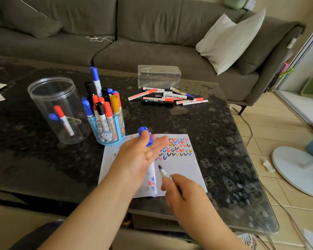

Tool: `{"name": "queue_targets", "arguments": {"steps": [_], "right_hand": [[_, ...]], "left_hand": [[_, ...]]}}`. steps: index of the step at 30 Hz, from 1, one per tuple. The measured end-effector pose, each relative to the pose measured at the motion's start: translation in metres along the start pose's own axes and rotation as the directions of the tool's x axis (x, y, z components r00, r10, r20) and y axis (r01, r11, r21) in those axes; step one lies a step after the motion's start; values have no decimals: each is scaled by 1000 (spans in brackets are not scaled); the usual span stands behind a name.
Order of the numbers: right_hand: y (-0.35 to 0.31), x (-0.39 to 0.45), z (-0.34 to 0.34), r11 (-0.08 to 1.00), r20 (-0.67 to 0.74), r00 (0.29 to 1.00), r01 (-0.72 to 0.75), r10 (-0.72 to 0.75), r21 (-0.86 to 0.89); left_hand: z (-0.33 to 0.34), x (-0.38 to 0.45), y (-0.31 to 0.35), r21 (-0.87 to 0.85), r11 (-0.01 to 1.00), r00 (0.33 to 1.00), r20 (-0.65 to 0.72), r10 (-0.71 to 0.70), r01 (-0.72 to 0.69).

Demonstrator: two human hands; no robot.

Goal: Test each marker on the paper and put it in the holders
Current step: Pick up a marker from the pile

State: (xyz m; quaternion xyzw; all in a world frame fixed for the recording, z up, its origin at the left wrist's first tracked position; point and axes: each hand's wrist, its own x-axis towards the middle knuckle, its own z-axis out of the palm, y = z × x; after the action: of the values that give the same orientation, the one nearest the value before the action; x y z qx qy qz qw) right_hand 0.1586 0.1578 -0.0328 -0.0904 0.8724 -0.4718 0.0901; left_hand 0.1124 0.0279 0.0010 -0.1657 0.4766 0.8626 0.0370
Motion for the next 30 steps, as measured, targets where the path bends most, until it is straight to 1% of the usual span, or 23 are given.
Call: {"name": "queue_targets", "arguments": {"steps": [2, 4, 6, 8, 9, 11, 13, 14, 15, 17, 18, 19, 20, 21, 22, 24, 25, 26, 27, 30], "right_hand": [[5, -1, 0, 993, 6, 997, -81, 81, 87], [3, 0, -6, 964, 46, 989, -149, 142, 221], [2, 4, -11, 944, 79, 987, -155, 138, 292], [3, 9, -15, 943, 73, 988, -153, 138, 297], [3, 13, -18, 926, 67, 987, -159, 145, 342], [5, 21, -22, 856, 51, 984, -174, 171, 488], [7, 31, -27, 800, 38, 987, -146, 153, 582], [6, 37, -29, 762, 41, 987, -144, 153, 631], [8, 42, -31, 709, 59, 985, -159, 164, 687], [11, 55, -33, 542, 117, 971, -213, 207, 813], [13, 61, -35, 461, 141, 964, -232, 223, 857], [17, 67, -35, 413, 151, 961, -238, 232, 879], [21, 71, -35, 400, 149, 961, -234, 233, 886], [26, 75, -33, 434, 134, 965, -222, 225, 873], [31, 79, -31, 516, 109, 972, -204, 209, 832], [40, 85, -25, 756, 31, 985, -150, 169, 637], [44, 88, -23, 839, -9, 986, -136, 165, 527], [47, 91, -21, 890, -47, 985, -131, 167, 437], [50, 93, -20, 912, -72, 984, -122, 163, 391], [56, 99, -16, 928, -138, 987, -26, 83, 372]], "left_hand": [[-3, 1, 3, 135, 990, 999, 11, 38, -39], [-6, 0, -3, 287, 958, 1000, -2, 20, -18], [-8, 0, -8, 424, 905, 996, -85, 29, 10], [-9, 3, -7, 547, 835, 983, -177, 38, 66], [-9, 4, -5, 607, 790, 978, -206, 44, 92], [-11, 7, -5, 691, 718, 976, -201, 84, 81], [-13, 12, -6, 746, 665, 981, -151, 120, 34], [-16, 15, -7, 784, 621, 983, -128, 133, 18], [-19, 18, -7, 822, 569, 984, -101, 148, -1], [-25, 25, -9, 882, 470, 984, -42, 172, -45], [-28, 27, -11, 896, 439, 983, -18, 181, -65], [-31, 29, -14, 904, 420, 983, 0, 182, -78], [-35, 32, -17, 907, 412, 983, 12, 182, -87], [-38, 33, -20, 910, 404, 983, 21, 182, -94], [-40, 35, -23, 913, 396, 983, 29, 180, -100], [-42, 38, -27, 920, 374, 984, 49, 173, -112], [-42, 40, -28, 927, 355, 983, 64, 171, -122], [-42, 41, -29, 934, 329, 982, 82, 173, -136], [-42, 43, -29, 940, 303, 979, 104, 176, -154], [-40, 46, -32, 953, 228, 971, 160, 180, -199]]}}
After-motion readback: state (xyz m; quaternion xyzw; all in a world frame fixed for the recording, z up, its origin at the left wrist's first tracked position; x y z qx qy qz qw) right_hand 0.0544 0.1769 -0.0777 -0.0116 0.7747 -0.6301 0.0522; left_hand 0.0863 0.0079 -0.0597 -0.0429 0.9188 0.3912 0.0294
